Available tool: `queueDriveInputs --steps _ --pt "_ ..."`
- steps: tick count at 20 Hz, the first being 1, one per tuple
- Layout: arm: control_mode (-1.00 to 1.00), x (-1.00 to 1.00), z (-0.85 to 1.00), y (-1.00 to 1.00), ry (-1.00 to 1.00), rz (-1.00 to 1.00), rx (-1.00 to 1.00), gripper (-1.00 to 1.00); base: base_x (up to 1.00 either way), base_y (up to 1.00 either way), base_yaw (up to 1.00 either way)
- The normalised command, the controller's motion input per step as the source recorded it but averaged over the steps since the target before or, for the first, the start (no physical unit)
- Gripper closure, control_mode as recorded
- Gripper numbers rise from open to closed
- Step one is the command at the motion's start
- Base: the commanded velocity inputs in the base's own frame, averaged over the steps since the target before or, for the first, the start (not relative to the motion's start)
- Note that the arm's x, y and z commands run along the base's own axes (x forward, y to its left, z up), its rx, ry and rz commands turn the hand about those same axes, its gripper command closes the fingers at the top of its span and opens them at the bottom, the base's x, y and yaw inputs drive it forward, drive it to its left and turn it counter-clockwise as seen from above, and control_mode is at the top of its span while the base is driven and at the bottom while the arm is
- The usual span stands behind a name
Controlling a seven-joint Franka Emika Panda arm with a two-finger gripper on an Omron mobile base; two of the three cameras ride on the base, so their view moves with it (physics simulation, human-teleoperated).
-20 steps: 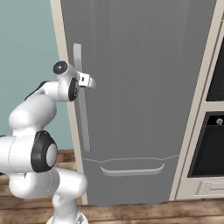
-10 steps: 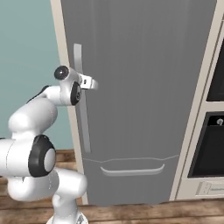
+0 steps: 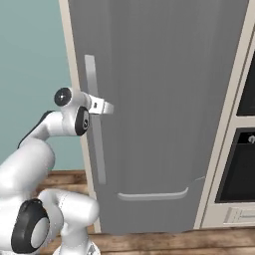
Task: There is a bowl on the dining counter. Grab a lemon wedge from the fridge and place it in the bowl. Then get the liquor bottle and glass cup from the cabinet and place them next to the bowl.
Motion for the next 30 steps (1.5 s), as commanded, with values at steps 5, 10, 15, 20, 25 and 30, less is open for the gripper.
queueDriveInputs --steps 5,10,15,20,25,30 --pt "-1.0 -0.97 0.0 -1.0 0.0 -0.09 0.05 1.0 0.0 0.0 0.0" --pt "-1.0 -0.96 0.0 -1.0 0.0 -0.08 0.05 1.0 0.0 0.0 0.0" --pt "-1.0 -0.92 0.09 -0.78 0.0 -0.04 0.05 -1.0 0.0 0.0 0.0" --pt "-1.0 -1.0 0.45 0.19 -0.04 0.0 0.05 -1.0 0.0 0.0 0.0" --pt "-1.0 -1.0 0.6 0.96 -0.15 0.0 0.0 -1.0 0.0 0.0 0.0" --pt "-1.0 -0.71 0.52 0.97 -0.09 0.0 -0.03 -1.0 0.0 0.0 0.0"
